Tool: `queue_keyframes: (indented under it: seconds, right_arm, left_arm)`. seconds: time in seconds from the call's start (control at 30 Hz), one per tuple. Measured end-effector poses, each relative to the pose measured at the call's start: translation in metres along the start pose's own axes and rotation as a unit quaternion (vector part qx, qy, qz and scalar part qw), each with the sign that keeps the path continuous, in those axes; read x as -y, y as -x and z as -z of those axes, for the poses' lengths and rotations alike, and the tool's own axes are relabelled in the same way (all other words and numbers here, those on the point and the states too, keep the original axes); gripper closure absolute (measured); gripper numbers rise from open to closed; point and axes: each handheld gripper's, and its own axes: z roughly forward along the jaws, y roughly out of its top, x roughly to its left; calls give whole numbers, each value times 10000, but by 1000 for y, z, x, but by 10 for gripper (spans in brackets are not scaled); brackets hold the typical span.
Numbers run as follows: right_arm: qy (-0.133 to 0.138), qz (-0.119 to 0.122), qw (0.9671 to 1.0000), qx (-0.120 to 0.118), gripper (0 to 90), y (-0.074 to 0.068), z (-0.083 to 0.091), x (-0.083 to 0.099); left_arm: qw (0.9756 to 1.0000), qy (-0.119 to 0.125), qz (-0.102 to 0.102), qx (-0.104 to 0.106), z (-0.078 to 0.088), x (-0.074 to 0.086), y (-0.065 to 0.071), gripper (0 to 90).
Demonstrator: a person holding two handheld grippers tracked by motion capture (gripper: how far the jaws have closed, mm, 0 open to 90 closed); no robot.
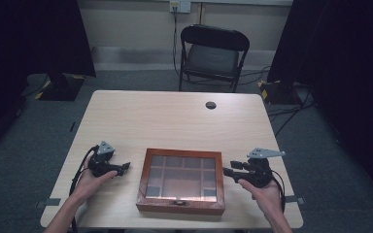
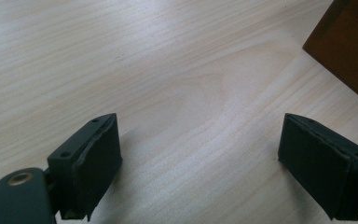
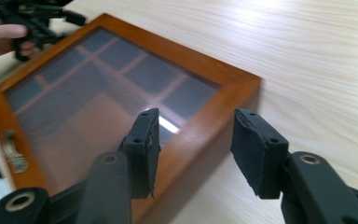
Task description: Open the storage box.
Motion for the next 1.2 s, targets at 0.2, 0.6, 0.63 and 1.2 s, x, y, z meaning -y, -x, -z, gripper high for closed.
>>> queue_keyframes:
  seconds: [0.2, 0.6, 0.63, 1.2]
  right_arm:
    - [-4, 226, 9991, -348, 542, -21, -4, -12]
    - [-205, 725, 9918, -1033, 611, -61, -35, -27]
    - [-252, 768, 9897, -1178, 640, -67, -40, -24]
    - [-793, 1124, 9701, -2001, 757, -96, -66, -3]
  left_arm:
    - [10000, -26, -18, 2, 0, 0, 0, 125]
    - [10000, -6, 3, -2, 0, 0, 0, 125]
    - [10000, -31, -20, 5, 1, 0, 0, 125]
    - [10000, -28, -17, 3, 1, 0, 0, 125]
